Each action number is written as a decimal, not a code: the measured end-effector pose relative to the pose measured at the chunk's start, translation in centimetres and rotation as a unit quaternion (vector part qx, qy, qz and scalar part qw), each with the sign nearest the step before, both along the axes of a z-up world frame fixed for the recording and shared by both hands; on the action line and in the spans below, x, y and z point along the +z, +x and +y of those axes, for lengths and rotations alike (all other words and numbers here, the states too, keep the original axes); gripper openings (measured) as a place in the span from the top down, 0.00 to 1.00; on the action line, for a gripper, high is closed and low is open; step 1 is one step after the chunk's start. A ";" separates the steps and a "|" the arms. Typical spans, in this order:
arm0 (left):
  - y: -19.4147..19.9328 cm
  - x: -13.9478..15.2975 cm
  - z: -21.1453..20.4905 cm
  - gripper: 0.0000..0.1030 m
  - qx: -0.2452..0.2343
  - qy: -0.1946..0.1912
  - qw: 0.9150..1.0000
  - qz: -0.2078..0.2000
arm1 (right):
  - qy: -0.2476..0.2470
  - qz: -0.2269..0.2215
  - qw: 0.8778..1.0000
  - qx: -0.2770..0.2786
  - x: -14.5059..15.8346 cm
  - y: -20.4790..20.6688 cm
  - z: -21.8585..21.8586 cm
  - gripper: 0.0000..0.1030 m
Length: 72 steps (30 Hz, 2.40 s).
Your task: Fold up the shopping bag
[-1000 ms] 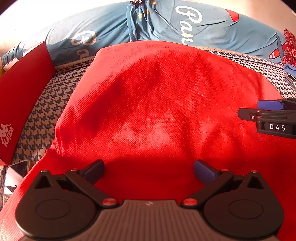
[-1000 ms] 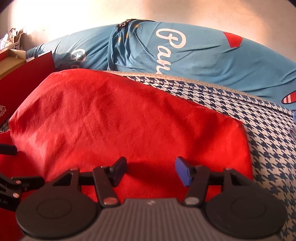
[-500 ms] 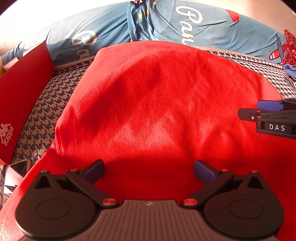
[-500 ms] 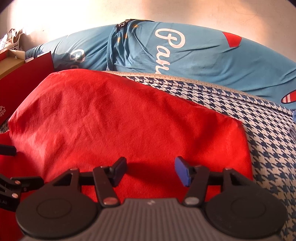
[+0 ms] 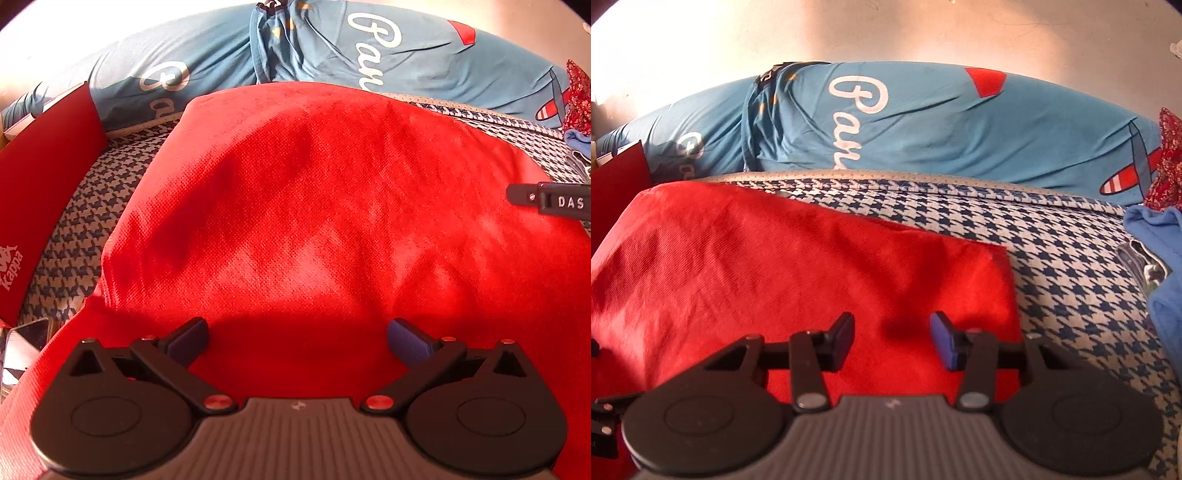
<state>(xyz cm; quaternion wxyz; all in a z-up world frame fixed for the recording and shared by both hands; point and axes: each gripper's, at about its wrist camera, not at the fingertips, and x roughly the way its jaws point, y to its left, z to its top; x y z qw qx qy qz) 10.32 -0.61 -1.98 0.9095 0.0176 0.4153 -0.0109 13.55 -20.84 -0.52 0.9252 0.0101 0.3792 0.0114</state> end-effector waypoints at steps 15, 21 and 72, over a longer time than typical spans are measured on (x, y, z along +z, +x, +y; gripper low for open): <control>0.6 0.2 -0.6 0.00 0.002 -0.003 1.000 0.002 | -0.044 0.020 0.998 -0.035 2.4 -1.4 -5.7 0.00; 0.9 0.2 -0.8 0.00 0.005 -0.003 1.000 -0.002 | 0.026 0.087 0.993 -0.070 -0.5 -1.1 -8.3 0.00; 0.2 1.0 -2.3 0.00 -0.029 -0.016 0.999 -0.010 | -0.078 -0.034 0.993 -0.077 -2.7 0.1 -5.8 0.56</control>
